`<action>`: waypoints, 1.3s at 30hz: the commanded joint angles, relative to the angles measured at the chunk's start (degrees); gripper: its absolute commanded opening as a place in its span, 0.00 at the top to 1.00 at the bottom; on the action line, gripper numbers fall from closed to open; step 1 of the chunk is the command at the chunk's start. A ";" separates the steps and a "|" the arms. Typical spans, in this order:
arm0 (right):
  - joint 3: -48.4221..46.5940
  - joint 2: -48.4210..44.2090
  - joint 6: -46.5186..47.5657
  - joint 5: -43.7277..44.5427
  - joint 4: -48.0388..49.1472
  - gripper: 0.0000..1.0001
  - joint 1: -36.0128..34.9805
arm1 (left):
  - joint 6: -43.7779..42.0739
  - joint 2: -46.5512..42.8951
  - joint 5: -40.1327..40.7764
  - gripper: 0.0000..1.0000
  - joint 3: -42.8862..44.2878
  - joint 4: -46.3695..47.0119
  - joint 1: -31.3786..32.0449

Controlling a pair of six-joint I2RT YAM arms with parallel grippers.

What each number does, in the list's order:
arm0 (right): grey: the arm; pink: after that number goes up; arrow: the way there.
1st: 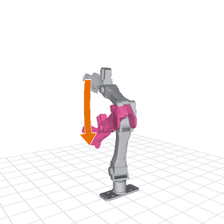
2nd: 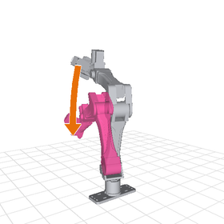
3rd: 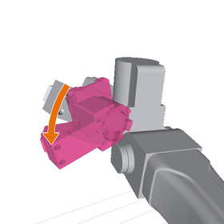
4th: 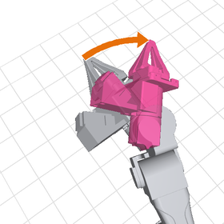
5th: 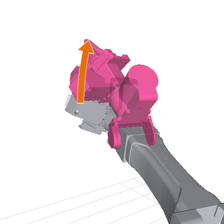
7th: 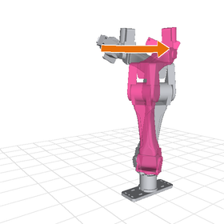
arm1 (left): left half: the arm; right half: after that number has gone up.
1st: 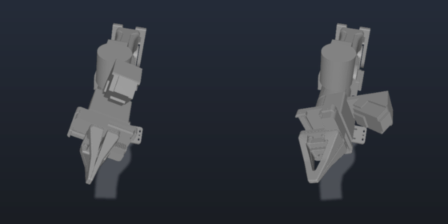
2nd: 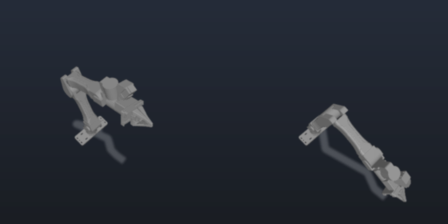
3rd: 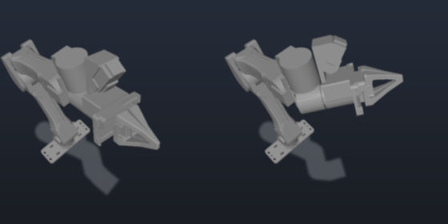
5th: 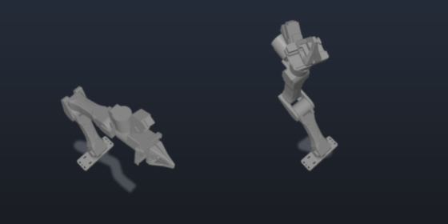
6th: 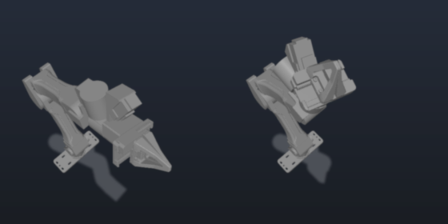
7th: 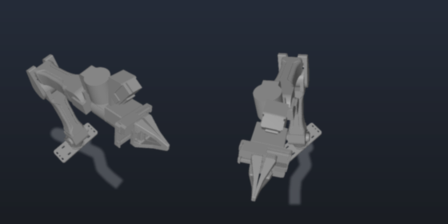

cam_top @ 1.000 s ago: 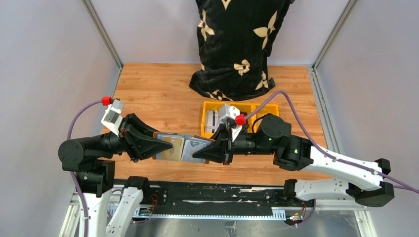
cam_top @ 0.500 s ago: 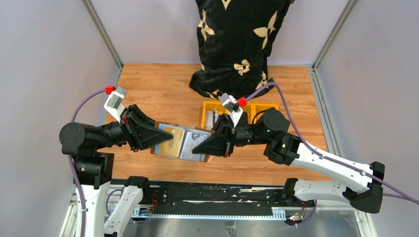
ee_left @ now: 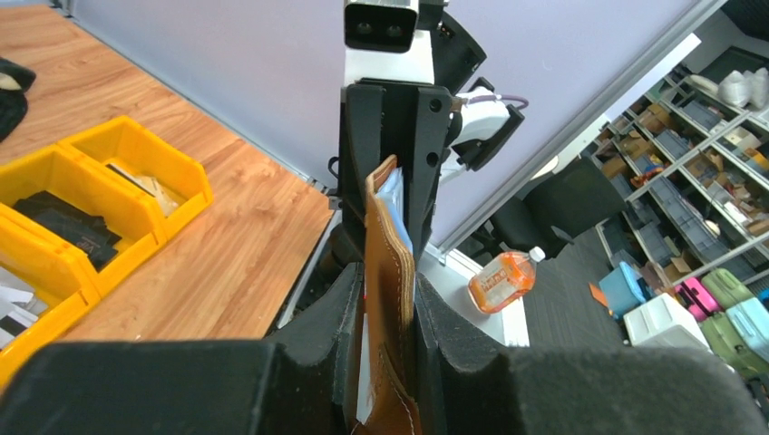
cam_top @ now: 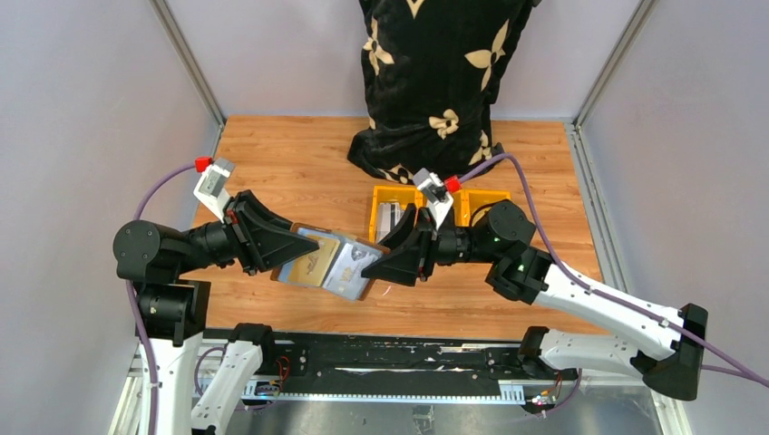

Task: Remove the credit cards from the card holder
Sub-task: Remove the credit card from the card holder.

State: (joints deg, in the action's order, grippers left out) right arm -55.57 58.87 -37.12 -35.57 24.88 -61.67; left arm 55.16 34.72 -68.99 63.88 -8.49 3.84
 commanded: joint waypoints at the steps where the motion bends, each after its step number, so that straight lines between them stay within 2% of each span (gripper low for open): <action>1: 0.99 -3.73 0.20 1.97 -0.49 0.51 5.10 | -5.24 0.23 2.42 1.00 0.88 -4.69 -0.22; 3: 0.80 -5.31 -0.06 3.09 -2.75 0.41 7.25 | -11.95 0.54 4.50 1.00 2.29 -11.05 -0.23; 6: -0.43 -7.60 1.26 6.36 -6.88 0.37 8.22 | -19.93 0.58 9.16 1.00 3.71 -18.95 -0.23; 10: -0.47 -6.87 0.77 5.77 -7.03 0.36 8.23 | -24.70 -0.93 12.65 1.00 2.09 -19.70 -0.21; 14: 1.69 -3.43 1.74 0.88 -0.05 0.28 7.58 | -28.28 -1.67 12.36 1.00 2.04 -20.82 -0.23; 18: -0.56 0.03 12.24 -1.06 0.71 0.27 4.47 | -19.33 -0.85 6.54 1.00 2.44 -13.69 -0.23; 21: -6.34 3.97 21.00 -0.54 -5.71 0.26 2.50 | -8.51 -1.06 2.27 1.00 0.68 -2.92 -0.23; 25: -14.03 9.94 27.44 -3.68 -8.96 0.24 -0.06 | 0.39 -0.74 -0.90 1.00 -0.30 4.25 -0.23; 29: -18.10 16.78 26.07 -8.46 -5.32 0.23 -3.17 | 6.66 -0.51 -1.58 1.00 -1.34 11.36 -0.23; 34: -21.18 20.22 23.07 -12.04 -2.66 0.23 -4.40 | 8.54 0.34 -1.68 1.00 -0.41 12.70 -0.23; 36: -21.19 20.61 20.90 -12.97 -0.64 0.31 -4.51 | 8.34 0.43 -1.42 1.00 -0.29 12.74 -0.23; 39: -21.19 20.71 17.24 -13.33 0.95 0.55 -4.46 | 7.59 0.26 -0.50 1.00 -0.69 12.71 -0.23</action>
State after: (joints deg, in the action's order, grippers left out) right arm -74.74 80.29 -15.49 -45.82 20.80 -65.60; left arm 61.30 34.70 -69.45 62.92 1.58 3.84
